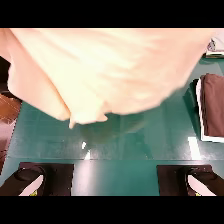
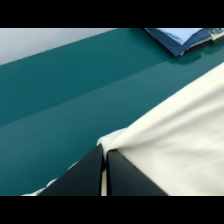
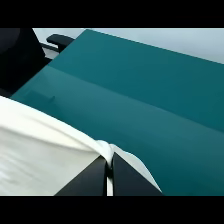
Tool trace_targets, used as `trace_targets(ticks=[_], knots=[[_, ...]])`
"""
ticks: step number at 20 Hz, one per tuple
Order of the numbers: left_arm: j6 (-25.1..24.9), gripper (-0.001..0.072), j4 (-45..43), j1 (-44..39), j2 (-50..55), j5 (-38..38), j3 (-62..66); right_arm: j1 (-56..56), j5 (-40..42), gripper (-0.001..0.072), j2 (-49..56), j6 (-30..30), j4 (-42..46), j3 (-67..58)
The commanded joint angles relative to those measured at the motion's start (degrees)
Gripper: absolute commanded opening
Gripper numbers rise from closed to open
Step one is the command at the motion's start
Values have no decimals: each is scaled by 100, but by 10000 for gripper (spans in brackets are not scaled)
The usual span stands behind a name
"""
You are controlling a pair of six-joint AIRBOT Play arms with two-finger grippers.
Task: Fold the shirts.
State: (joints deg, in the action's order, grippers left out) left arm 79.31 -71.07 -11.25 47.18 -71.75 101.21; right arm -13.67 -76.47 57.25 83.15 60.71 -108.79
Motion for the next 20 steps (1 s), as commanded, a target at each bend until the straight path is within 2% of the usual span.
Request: trace_targets(ticks=[1, 3, 5, 8, 12, 18, 19, 20], knots=[[-26, 23, 48, 4, 136, -767, -402, 4, -522, 14, 227, 603, 184, 177], [-26, 23, 101, 4, 343, -1027, -1169, 7, -944, 14, 710, 686, 186, 608], [-31, 24, 105, 4, 664, -837, -2031, 7, -962, 14, 1307, 678, 190, 1143], [-356, 24, 98, 4, 1467, 348, -2986, 7, -514, 14, 2275, 496, 190, 1692], [-629, 24, 42, 7, 2789, 2426, -2706, 7, -15, 14, 3346, 417, 184, 1517], [-627, 26, -162, 7, 3875, 3565, -1792, 7, 2, 16, 4116, 420, 188, 354], [-614, 79, -162, 7, 3895, 3681, -1749, 15, 0, 21, 4159, 420, 188, 229], [-560, 362, -160, 7, 3893, 3698, -1707, 50, 0, 149, 4181, 420, 184, 127]])
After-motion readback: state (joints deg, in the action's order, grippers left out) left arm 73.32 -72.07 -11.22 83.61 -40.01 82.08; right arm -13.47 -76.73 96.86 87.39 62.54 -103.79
